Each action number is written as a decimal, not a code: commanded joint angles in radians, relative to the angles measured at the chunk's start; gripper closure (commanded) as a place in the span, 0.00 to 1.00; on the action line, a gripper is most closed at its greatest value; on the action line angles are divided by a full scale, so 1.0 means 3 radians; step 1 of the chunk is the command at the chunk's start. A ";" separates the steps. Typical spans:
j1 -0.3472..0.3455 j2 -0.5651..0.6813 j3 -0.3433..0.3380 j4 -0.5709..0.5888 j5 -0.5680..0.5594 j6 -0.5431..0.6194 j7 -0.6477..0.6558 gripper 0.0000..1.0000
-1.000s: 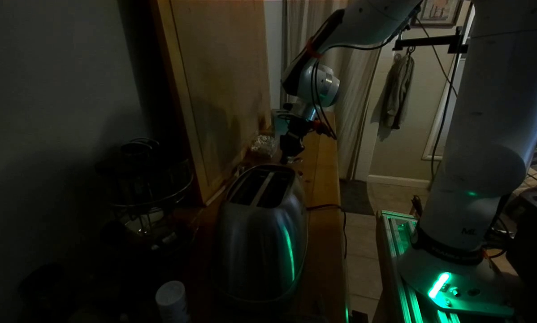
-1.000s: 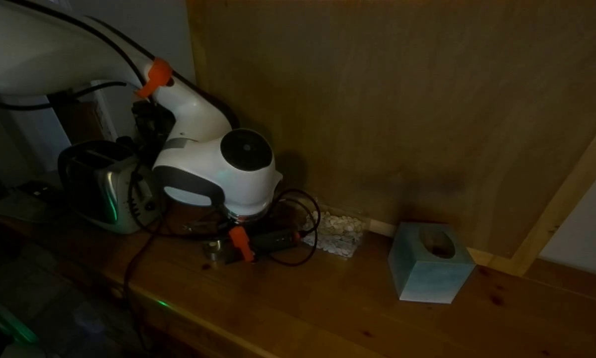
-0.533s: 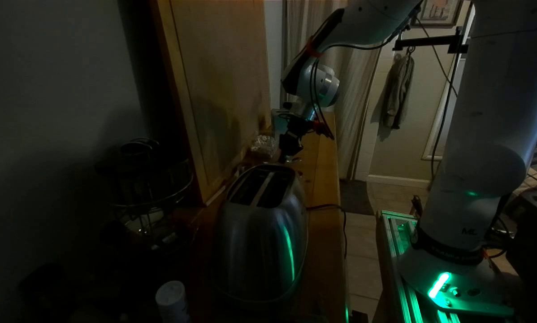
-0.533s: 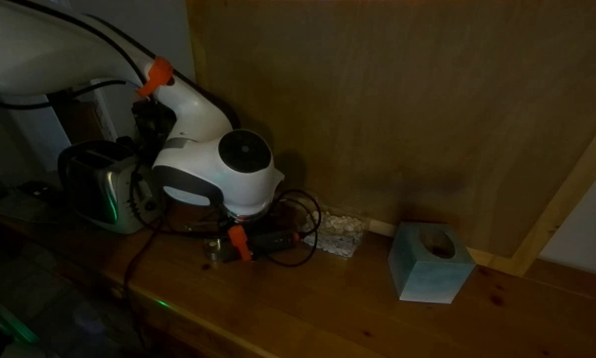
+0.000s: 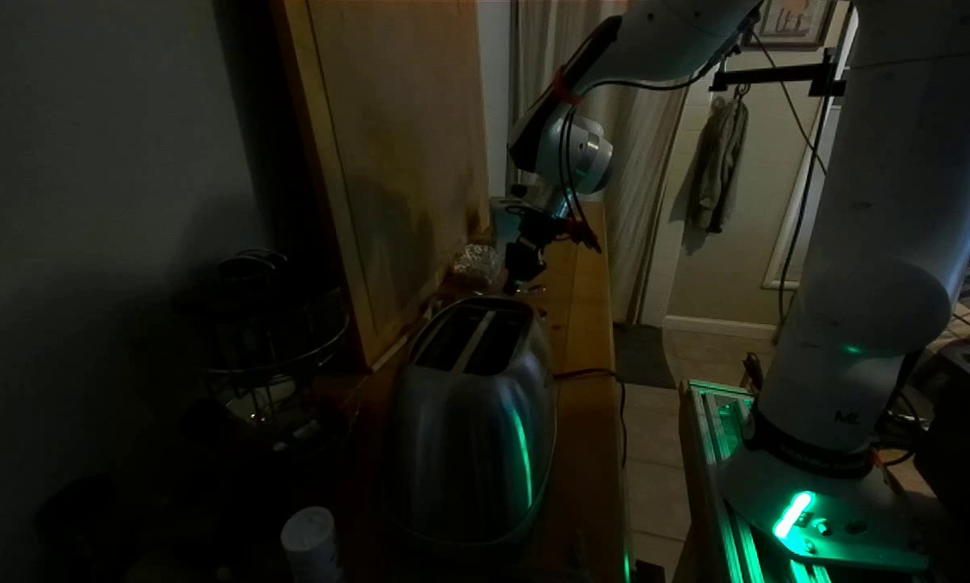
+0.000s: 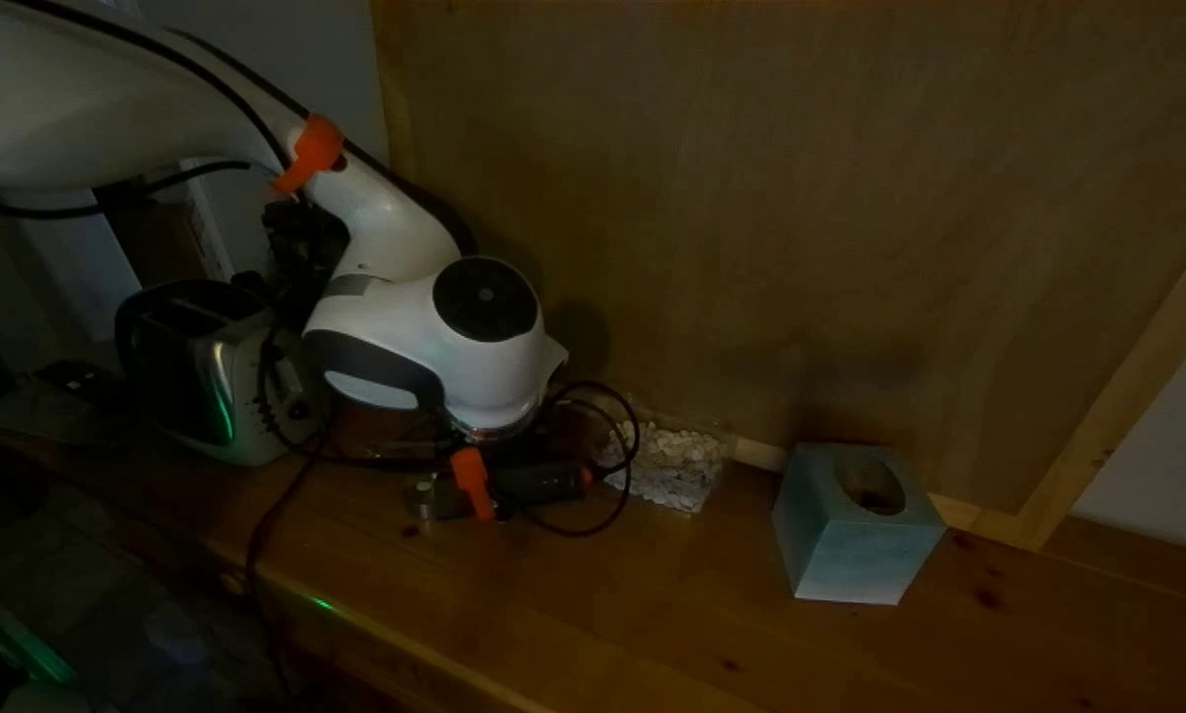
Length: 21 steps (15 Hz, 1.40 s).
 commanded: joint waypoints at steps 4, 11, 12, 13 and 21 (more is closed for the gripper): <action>0.0012 -0.0003 -0.0008 0.0001 -0.0011 -0.0005 0.0009 0.93; 0.0013 -0.0020 0.0004 -0.0008 0.0074 0.0028 -0.0042 0.56; 0.0015 -0.0014 0.0003 -0.0011 0.0072 0.0056 -0.0035 0.48; 0.0015 -0.0012 0.0004 -0.0007 0.0079 0.0053 -0.0048 0.42; 0.0043 0.0261 0.0027 0.0182 -0.0284 0.0191 -0.0486 0.00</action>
